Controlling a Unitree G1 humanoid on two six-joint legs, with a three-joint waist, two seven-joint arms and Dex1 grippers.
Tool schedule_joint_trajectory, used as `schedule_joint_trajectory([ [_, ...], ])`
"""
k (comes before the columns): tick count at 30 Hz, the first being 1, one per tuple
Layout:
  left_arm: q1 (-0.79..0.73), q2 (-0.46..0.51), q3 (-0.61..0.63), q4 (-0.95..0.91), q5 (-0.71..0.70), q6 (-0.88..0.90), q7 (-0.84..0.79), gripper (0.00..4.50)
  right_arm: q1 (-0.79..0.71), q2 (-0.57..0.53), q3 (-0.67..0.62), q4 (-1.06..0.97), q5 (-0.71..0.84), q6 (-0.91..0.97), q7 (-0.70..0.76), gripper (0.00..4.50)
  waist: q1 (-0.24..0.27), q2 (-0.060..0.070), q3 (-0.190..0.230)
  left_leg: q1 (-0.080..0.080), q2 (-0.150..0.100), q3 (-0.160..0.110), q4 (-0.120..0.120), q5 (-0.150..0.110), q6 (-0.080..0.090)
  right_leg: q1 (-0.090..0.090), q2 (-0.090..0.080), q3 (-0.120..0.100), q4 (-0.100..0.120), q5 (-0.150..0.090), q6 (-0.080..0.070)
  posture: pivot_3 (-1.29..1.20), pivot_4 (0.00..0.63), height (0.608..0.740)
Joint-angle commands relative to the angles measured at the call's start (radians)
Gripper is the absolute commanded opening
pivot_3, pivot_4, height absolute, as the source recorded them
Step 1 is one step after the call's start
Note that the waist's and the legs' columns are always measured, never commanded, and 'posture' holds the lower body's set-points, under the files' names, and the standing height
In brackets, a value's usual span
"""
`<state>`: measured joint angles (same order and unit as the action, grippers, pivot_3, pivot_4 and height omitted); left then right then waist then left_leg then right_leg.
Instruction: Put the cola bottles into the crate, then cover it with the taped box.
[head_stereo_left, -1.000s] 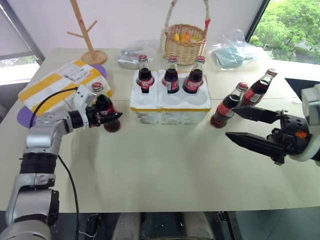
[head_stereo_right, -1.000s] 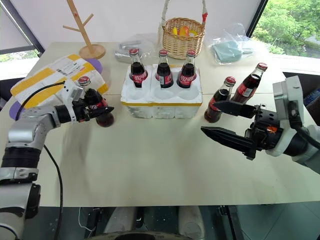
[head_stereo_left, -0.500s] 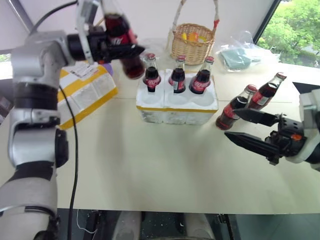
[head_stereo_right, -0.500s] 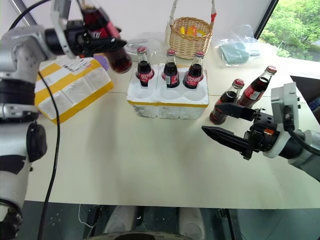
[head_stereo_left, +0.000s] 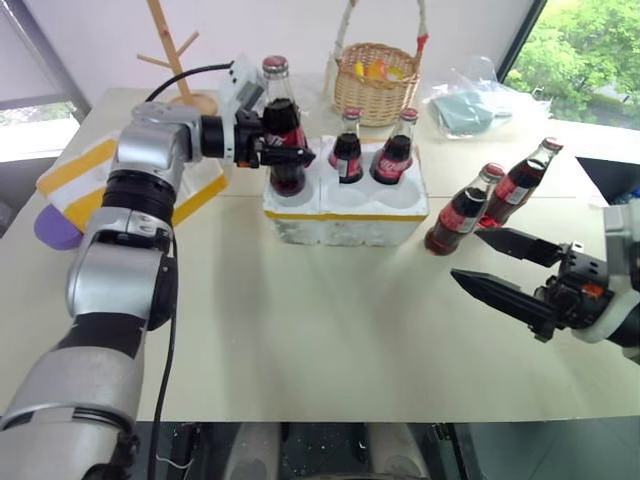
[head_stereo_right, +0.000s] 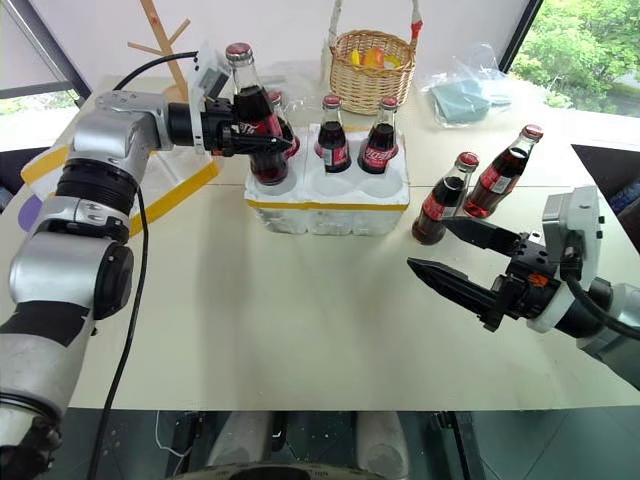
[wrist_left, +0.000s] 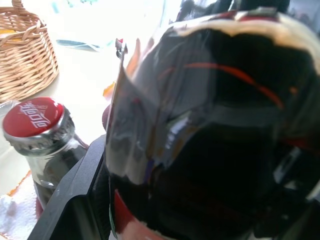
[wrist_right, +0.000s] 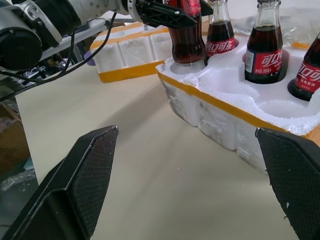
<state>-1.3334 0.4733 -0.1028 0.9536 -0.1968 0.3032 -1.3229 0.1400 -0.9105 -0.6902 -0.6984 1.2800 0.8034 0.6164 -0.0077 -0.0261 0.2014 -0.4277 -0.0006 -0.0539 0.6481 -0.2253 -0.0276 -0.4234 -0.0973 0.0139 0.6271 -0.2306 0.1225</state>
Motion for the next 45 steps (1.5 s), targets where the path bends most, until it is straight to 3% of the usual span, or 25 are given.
schedule_joint_trajectory([
  [1,-0.004,-0.012,0.018,-0.025,0.002,-0.027,-0.016,2.86,0.002,0.011,-0.019,-0.018,0.007,-0.032,-0.013,4.5,0.0,0.0,0.0,0.0,0.0,0.0,0.0,0.0,0.0,0.0,0.0,0.0,0.0,0.0,0.0,0.0,0.15,0.739],
  [8,0.041,-0.01,-0.009,-0.063,0.044,-0.066,-0.062,2.86,-0.005,0.005,-0.002,0.002,-0.011,-0.042,-0.016,4.5,-0.002,0.0,0.0,0.0,0.0,0.0,0.0,0.0,0.0,0.0,0.0,0.0,0.001,0.0,0.0,0.0,0.15,0.739],
  [23,0.158,-0.076,-0.013,0.034,0.149,-0.228,0.18,2.86,-0.015,-0.001,0.004,0.014,-0.058,-0.052,-0.019,4.5,-0.001,0.0,-0.001,0.004,0.0,0.0,0.001,0.0,0.0,0.003,0.0,0.001,0.003,0.0,0.0,0.0,0.15,0.739],
  [25,0.163,-0.078,-0.005,0.034,0.146,-0.22,0.197,3.88,-0.014,-0.003,0.001,0.016,-0.059,-0.05,-0.019,4.5,0.0,0.0,-0.001,0.006,0.0,0.0,0.001,0.0,0.0,0.005,0.0,0.001,0.003,0.0,0.0,0.0,0.15,0.739],
  [27,0.169,-0.07,0.002,0.015,0.137,-0.211,0.196,4.47,-0.01,-0.004,0.001,0.017,-0.064,-0.049,-0.018,4.5,0.0,0.0,-0.001,0.01,0.0,0.0,0.001,0.0,0.0,0.009,0.0,0.001,0.002,0.0,0.0,0.0,0.15,0.739],
  [30,0.176,-0.052,0.016,-0.03,0.118,-0.187,0.162,4.47,-0.008,-0.005,0.003,0.019,-0.068,-0.048,-0.015,4.5,-0.001,0.0,-0.001,0.013,0.0,0.0,0.0,0.0,0.0,0.012,0.0,0.001,0.001,0.0,0.0,0.0,0.15,0.739],
  [36,0.224,0.058,0.078,-0.315,-0.022,0.029,0.004,4.47,0.007,0.008,-0.004,0.036,-0.094,-0.047,-0.03,4.5,-0.005,0.001,-0.001,0.013,0.0,0.0,-0.001,0.0,0.0,0.011,0.0,0.001,0.002,0.0,0.0,0.0,0.15,0.739],
  [41,0.251,0.199,0.187,-0.601,-0.239,0.381,-0.063,4.47,0.036,0.052,0.002,0.041,-0.14,-0.059,-0.083,4.5,-0.004,0.001,-0.001,0.012,0.0,-0.001,0.0,0.0,0.0,0.011,0.0,0.001,0.001,0.0,0.0,0.0,0.15,0.739],
  [45,0.412,0.297,0.22,-0.92,-0.4,0.588,-0.074,4.47,0.024,0.107,0.054,0.071,-0.197,-0.062,-0.166,4.5,-0.008,0.003,-0.002,0.013,0.001,0.0,-0.001,0.0,0.0,0.011,0.0,0.001,0.001,-0.003,-0.004,0.0,0.15,0.739],
])
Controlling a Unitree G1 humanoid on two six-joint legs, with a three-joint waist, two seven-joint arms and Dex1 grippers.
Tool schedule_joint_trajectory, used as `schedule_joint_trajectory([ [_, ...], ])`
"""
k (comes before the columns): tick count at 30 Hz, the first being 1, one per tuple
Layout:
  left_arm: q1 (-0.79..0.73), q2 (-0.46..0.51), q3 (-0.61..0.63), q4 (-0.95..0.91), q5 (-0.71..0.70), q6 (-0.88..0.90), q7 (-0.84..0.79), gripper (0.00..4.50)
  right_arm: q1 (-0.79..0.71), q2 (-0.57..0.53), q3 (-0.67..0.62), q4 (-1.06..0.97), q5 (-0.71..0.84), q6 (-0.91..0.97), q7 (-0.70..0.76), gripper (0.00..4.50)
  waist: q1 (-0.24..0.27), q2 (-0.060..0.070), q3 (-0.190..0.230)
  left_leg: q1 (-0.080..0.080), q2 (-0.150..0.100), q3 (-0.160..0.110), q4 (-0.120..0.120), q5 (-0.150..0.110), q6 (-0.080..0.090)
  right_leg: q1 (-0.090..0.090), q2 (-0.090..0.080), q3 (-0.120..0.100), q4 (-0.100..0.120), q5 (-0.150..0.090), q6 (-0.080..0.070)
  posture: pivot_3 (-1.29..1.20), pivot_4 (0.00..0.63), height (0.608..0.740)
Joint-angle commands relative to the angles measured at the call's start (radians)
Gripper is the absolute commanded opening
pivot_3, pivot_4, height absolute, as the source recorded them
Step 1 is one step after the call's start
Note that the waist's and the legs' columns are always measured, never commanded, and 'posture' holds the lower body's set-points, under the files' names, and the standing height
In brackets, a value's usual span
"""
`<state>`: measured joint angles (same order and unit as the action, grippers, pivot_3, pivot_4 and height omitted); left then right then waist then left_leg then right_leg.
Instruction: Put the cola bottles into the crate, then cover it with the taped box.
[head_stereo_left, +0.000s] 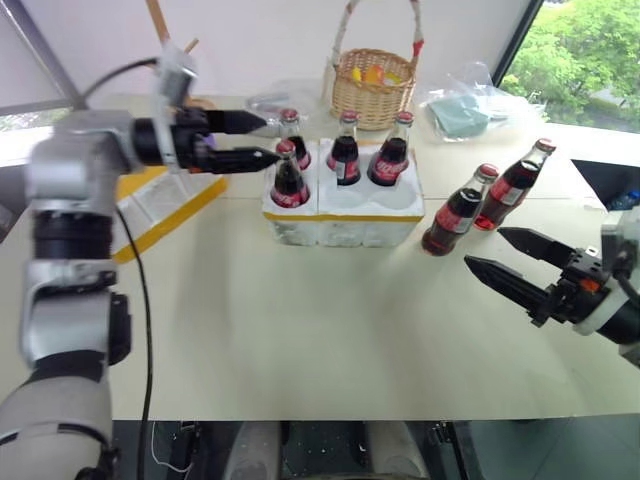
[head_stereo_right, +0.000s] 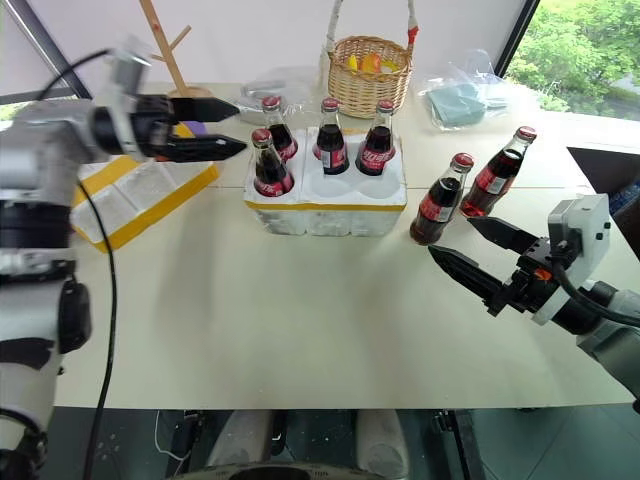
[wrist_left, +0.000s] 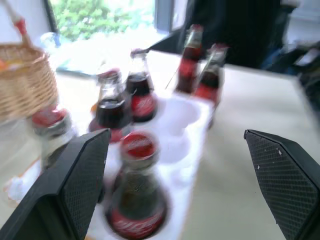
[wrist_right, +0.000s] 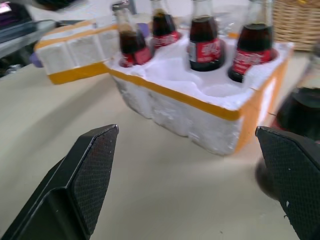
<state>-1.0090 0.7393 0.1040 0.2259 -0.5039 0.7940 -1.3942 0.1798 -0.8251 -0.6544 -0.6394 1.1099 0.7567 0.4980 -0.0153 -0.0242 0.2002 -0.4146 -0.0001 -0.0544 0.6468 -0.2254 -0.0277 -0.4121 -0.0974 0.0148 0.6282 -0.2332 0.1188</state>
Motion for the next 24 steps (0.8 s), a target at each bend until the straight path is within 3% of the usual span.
schedule_joint_trajectory([
  [1,0.143,0.041,0.004,-0.262,-0.099,0.101,0.016,4.47,-0.023,0.032,0.033,0.02,-0.038,-0.016,-0.061,4.5,0.001,0.002,-0.001,0.001,0.0,0.0,0.0,0.0,0.0,0.001,0.0,0.0,0.0,0.0,0.0,0.0,0.15,0.739],
  [4,0.285,0.031,-0.005,-0.399,-0.108,0.112,0.104,4.47,-0.051,0.057,0.098,0.031,-0.088,-0.027,-0.088,4.5,0.004,0.003,-0.001,0.005,0.0,0.001,-0.001,0.0,0.0,0.005,0.0,0.001,0.0,-0.002,-0.004,0.0,0.15,0.739],
  [10,0.407,-0.022,-0.033,-0.514,-0.101,0.093,0.263,4.47,-0.166,0.091,0.205,0.124,-0.211,-0.039,-0.141,4.5,0.005,0.002,-0.001,0.004,0.0,0.001,0.0,0.0,0.0,0.004,0.0,0.001,-0.002,-0.002,-0.004,0.0,0.15,0.739],
  [24,0.429,-0.055,-0.066,-0.575,-0.128,0.077,0.378,4.47,-0.409,0.167,0.347,0.388,-0.419,-0.097,-0.114,4.5,0.002,0.002,-0.001,0.004,0.0,0.002,-0.001,0.0,0.0,0.004,0.0,0.001,-0.002,-0.002,-0.004,0.0,0.15,0.739],
])
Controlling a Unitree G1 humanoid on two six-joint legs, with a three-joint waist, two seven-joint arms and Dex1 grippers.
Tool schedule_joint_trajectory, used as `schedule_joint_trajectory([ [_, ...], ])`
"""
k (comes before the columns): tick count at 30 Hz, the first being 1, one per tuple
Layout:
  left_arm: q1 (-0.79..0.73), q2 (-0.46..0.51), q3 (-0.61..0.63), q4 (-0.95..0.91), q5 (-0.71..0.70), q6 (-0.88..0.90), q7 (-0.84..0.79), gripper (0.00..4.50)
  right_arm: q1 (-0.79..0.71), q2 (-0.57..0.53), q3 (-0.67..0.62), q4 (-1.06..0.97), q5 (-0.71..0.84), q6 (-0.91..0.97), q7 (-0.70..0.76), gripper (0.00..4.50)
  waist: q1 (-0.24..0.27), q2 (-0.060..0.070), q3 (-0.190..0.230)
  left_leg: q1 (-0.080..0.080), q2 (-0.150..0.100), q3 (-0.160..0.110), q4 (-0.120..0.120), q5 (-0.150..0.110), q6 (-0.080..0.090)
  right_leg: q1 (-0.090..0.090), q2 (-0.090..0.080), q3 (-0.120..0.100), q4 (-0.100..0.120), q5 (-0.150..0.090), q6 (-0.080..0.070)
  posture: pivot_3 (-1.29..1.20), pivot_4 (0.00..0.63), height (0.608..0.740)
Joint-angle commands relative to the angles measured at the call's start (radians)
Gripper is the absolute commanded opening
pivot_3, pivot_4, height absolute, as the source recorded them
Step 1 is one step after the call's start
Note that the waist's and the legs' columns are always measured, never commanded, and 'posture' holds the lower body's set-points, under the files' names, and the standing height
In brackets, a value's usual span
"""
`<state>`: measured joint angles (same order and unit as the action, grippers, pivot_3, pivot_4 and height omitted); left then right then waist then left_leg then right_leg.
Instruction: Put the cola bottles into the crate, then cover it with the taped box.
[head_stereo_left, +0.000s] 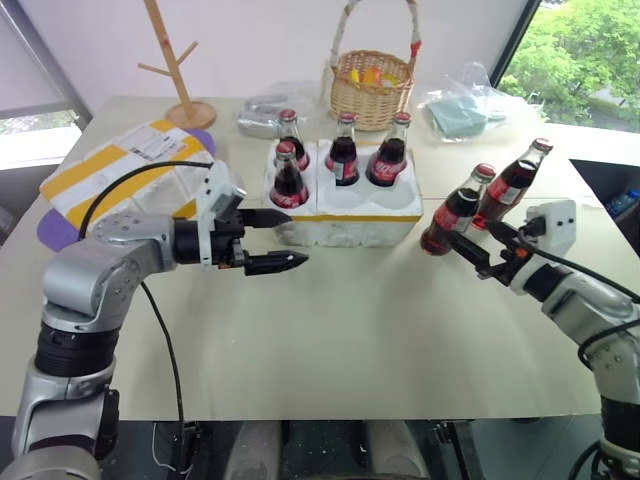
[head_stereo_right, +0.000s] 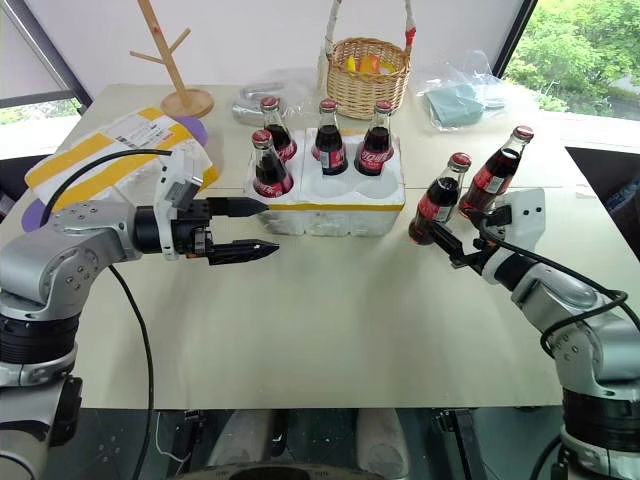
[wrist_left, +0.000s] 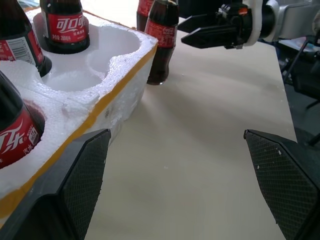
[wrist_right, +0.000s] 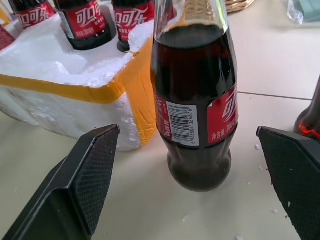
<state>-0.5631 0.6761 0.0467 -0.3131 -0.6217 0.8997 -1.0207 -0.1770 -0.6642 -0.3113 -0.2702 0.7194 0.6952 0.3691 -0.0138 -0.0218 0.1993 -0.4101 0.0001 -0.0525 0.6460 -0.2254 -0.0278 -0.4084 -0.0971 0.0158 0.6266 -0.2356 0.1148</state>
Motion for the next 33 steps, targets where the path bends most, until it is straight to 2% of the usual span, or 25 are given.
schedule_joint_trajectory([
  [1,-0.017,0.01,-0.01,-0.037,-0.01,-0.03,0.006,4.47,-0.071,0.01,0.011,0.041,-0.041,-0.043,0.02,4.5,0.0,0.0,0.0,0.0,0.0,0.0,0.0,0.0,0.0,0.0,0.0,0.0,0.0,0.0,0.0,0.0,0.15,0.739],
  [15,-0.024,0.021,-0.012,-0.031,-0.021,-0.046,0.021,4.47,-0.241,0.099,0.062,0.299,-0.157,-0.119,0.081,4.5,0.0,0.0,0.0,0.0,0.0,0.0,0.0,0.0,0.0,0.0,0.0,0.0,0.0,0.0,0.0,0.0,0.15,0.739],
  [18,-0.024,0.018,-0.017,-0.03,-0.016,-0.054,0.024,4.5,-0.269,0.128,0.041,0.338,-0.152,-0.128,0.077,3.64,-0.002,0.0,0.0,0.0,0.0,0.0,0.0,0.0,0.0,0.0,0.0,0.0,0.0,0.0,0.0,0.0,0.15,0.739],
  [20,-0.023,0.018,-0.019,-0.027,-0.013,-0.06,0.024,4.5,-0.272,0.133,0.029,0.328,-0.14,-0.123,0.089,2.81,-0.001,0.001,0.0,0.0,0.0,0.0,0.0,0.0,0.0,0.0,0.0,0.0,0.0,0.0,0.0,0.0,0.15,0.739],
  [27,-0.017,0.015,-0.023,-0.019,-0.01,-0.074,0.028,4.5,-0.28,0.106,-0.024,0.234,-0.11,-0.083,0.079,2.82,-0.002,0.003,0.002,0.0,0.0,0.0,-0.001,0.0,0.0,-0.001,0.0,0.0,0.0,0.0,0.0,0.0,0.15,0.739],
  [33,-0.019,0.013,-0.028,-0.012,-0.008,-0.084,0.03,4.5,-0.406,0.072,-0.043,0.088,-0.034,0.003,0.062,2.82,-0.007,0.011,0.007,-0.001,0.0,0.001,-0.001,0.0,0.0,-0.003,0.0,0.001,0.001,0.0,0.001,0.0,0.15,0.739],
])
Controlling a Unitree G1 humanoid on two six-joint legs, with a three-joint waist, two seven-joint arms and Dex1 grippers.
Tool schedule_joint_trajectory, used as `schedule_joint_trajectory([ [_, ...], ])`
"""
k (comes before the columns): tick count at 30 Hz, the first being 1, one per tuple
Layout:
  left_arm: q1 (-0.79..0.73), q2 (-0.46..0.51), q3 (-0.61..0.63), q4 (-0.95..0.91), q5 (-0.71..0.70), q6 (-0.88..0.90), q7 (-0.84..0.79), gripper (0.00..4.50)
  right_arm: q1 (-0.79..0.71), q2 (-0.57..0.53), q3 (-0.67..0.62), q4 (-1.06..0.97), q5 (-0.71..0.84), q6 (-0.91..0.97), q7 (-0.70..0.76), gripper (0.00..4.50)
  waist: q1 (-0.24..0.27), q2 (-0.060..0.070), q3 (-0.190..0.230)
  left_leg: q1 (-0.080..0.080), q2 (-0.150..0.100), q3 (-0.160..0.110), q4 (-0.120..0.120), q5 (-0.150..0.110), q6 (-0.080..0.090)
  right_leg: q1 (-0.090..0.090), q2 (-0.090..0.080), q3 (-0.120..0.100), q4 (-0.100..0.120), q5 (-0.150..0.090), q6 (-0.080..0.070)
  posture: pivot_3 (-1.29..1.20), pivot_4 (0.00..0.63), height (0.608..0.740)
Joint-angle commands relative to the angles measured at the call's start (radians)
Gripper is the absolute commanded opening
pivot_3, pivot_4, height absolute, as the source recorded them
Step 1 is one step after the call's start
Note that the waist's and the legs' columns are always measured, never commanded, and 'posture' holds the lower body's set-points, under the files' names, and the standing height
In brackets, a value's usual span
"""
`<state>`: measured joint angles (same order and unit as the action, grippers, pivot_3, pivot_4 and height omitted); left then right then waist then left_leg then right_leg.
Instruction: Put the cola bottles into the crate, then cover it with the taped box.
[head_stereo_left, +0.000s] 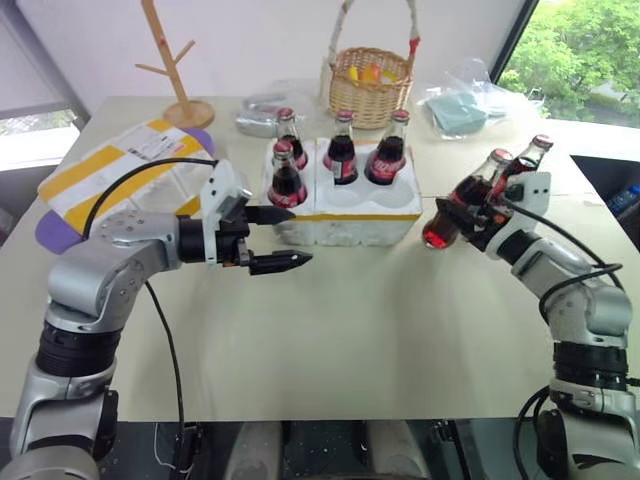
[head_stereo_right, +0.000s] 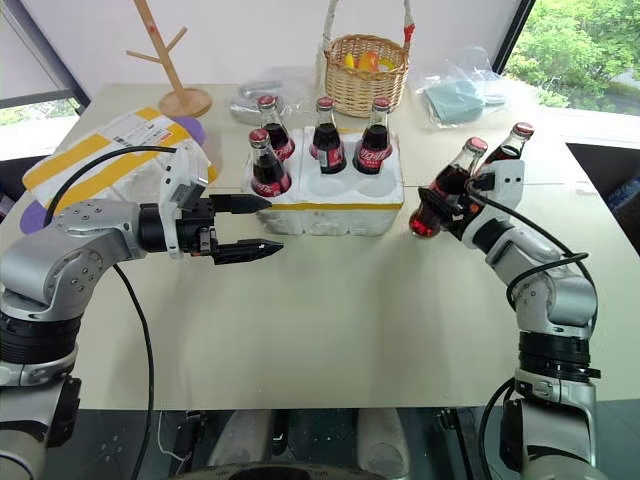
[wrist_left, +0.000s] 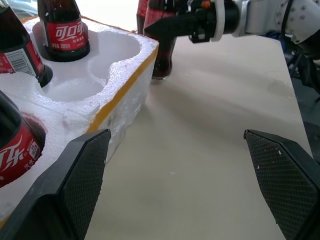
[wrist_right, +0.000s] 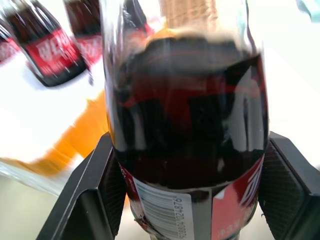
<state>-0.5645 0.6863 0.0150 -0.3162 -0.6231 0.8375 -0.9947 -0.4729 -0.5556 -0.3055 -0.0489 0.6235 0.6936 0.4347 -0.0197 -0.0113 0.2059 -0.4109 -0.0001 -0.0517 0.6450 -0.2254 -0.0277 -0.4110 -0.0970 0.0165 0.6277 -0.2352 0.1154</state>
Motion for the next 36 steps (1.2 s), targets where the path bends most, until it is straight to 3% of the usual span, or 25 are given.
schedule_joint_trajectory([
  [1,-0.018,0.002,0.003,-0.007,-0.006,-0.024,0.004,4.5,-0.138,-0.041,-0.04,-0.142,0.066,0.015,-0.006,2.82,-0.002,0.001,0.0,0.0,0.0,0.0,0.0,0.0,0.0,-0.001,0.0,0.0,0.001,0.0,0.0,0.0,0.15,0.739],
  [6,-0.023,-0.001,0.002,0.003,0.0,-0.03,0.009,4.5,-0.302,-0.017,0.04,-0.138,0.058,0.042,0.004,2.82,0.0,0.001,0.0,0.0,0.0,-0.001,-0.002,0.0,0.0,-0.001,0.0,0.0,0.001,0.0,0.001,0.0,0.15,0.739],
  [11,-0.03,-0.006,0.008,0.014,0.009,-0.041,0.04,4.5,-0.371,0.04,0.133,-0.081,0.02,0.027,0.019,2.82,0.001,0.001,0.0,0.0,0.0,-0.001,-0.002,0.0,0.0,-0.001,0.0,0.0,0.001,0.0,0.001,0.0,0.15,0.739],
  [18,-0.057,-0.036,0.062,0.034,-0.011,-0.031,0.135,4.5,-0.37,0.124,0.247,-0.01,-0.061,-0.008,0.054,2.82,0.003,0.0,0.001,-0.003,0.0,0.0,-0.001,0.0,0.0,-0.004,0.0,0.0,0.001,0.002,0.004,0.0,0.15,0.739],
  [23,-0.039,-0.035,0.067,0.012,-0.018,-0.027,0.155,4.5,-0.361,0.168,0.282,-0.015,-0.074,-0.004,0.081,2.82,0.0,0.0,0.001,-0.013,0.0,-0.001,-0.001,0.001,0.0,-0.016,0.0,0.0,0.004,0.002,0.005,0.0,0.15,0.739],
  [36,-0.056,-0.04,0.057,0.009,-0.034,-0.025,0.177,4.5,-0.358,0.234,0.369,0.144,-0.19,-0.053,0.134,2.82,-0.001,0.0,0.001,-0.014,0.0,-0.001,-0.001,0.001,-0.001,-0.016,0.0,0.0,0.004,0.002,0.004,0.0,0.15,0.739],
])
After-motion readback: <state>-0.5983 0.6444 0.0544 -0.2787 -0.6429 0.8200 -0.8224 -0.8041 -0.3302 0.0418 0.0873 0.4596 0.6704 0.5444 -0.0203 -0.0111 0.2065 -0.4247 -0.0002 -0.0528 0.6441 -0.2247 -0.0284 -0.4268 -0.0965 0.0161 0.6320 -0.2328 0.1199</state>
